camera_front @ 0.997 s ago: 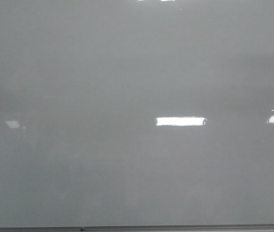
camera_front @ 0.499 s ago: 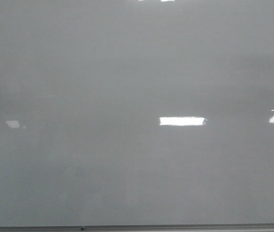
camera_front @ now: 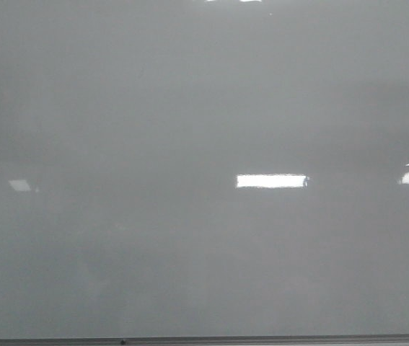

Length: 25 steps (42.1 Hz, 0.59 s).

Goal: Write number 7 on whiteboard

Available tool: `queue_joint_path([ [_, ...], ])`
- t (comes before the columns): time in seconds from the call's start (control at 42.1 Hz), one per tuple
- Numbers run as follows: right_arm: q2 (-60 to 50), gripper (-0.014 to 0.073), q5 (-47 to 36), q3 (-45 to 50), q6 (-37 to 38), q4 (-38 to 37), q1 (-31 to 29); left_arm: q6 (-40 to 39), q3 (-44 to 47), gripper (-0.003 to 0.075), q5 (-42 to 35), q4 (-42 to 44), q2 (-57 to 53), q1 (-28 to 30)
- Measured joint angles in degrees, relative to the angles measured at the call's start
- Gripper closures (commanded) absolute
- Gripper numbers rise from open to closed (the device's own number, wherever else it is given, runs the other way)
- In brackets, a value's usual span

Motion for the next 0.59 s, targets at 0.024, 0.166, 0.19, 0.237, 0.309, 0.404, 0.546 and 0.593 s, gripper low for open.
queue_joint_path([
  [0.024, 0.00, 0.0015, 0.00, 0.00, 0.00, 0.00, 0.00, 0.00, -0.24, 0.0678, 2.34, 0.00, -1.21, -0.11],
  [0.166, 0.00, 0.0013, 0.54, 0.00, 0.00, 0.00, 0.00, 1.31, -2.41, 0.0678, 16.24, 0.00, -5.62, -2.07],
  [0.19, 0.14, 0.0013, 0.65, 0.00, 0.00, 0.00, 0.00, 2.04, -3.09, 0.0678, 19.09, 0.00, -6.10, -2.73],
  [0.237, 0.72, 0.0013, 1.37, -0.12, 0.00, 0.00, 0.00, 3.64, -4.87, 0.0678, 24.86, 0.00, -6.85, -4.69],
  [0.309, 2.02, 0.0013, 2.91, -0.94, 0.00, 0.00, 0.51, 6.15, -7.07, 0.0679, 33.33, 0.00, -7.13, -7.77],
  [0.404, 4.69, 0.0013, 5.07, -2.53, 0.15, 0.00, 2.11, 9.70, -9.10, 0.0678, 39.88, 0.00, -7.36, -12.80],
  [0.546, 10.41, 0.0013, 9.11, -6.28, -0.20, 0.00, 7.10, 17.65, -9.56, 0.0678, 42.10, 0.00, -9.15, -21.67],
  [0.593, 12.54, 0.0013, 10.52, -7.56, -1.24, 0.00, 9.14, 20.16, -9.56, 0.0678, 42.07, 0.00, -10.30, -25.01],
])
